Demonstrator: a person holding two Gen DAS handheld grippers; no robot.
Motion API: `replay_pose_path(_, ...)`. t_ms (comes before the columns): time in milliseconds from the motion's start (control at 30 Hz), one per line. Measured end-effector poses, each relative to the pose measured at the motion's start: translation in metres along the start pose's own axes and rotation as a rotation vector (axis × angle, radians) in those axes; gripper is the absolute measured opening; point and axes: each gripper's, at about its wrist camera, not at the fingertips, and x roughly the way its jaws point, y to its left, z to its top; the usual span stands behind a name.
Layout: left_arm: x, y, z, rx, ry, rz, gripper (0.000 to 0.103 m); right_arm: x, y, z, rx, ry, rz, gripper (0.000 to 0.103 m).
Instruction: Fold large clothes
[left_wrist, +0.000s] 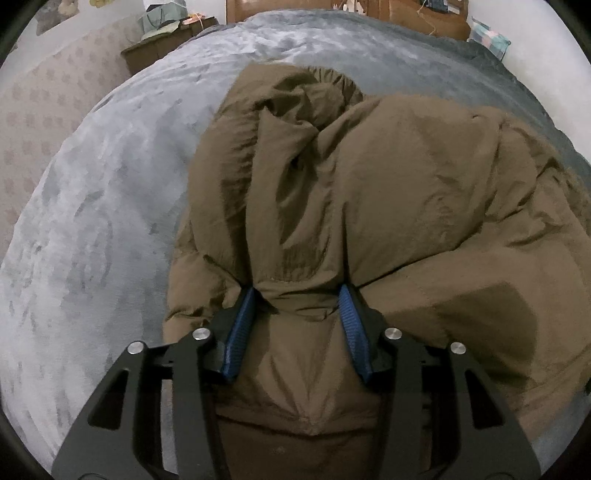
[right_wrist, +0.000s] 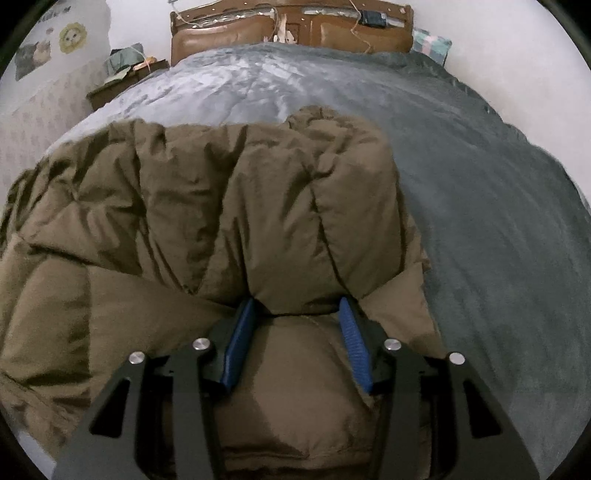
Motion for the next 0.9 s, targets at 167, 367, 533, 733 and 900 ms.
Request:
replay_pose_path(167,-0.034,0.006,0.001,-0.010,-0.060,-0.033,0.063,-0.049,-0.007,0.003,-0.008,-0.099,0.062,0.050)
replay_pose_path(367,-0.067,0.014,-0.012,-0.005,-0.143,-0.056,0.073,-0.086,-0.014,-0.013,-0.067,-0.176,0.023,0.050)
replay_pose_path(533,-0.042,0.023,-0.023,0.021,-0.074,-0.013,0.049,-0.064,-0.033,-0.036,-0.020,-0.104,0.011,0.049)
replay_pose_path(733,-0.018,0.019,-0.026,0.031,-0.047,0.009,0.049,-0.047,-0.029,-0.044,-0.031,-0.084,0.006,0.048)
replay_pose_path(900,-0.002,0.017,-0.026,0.029,-0.038,0.002,0.050,-0.030,-0.028,-0.053,-0.020,-0.061,0.012,0.049)
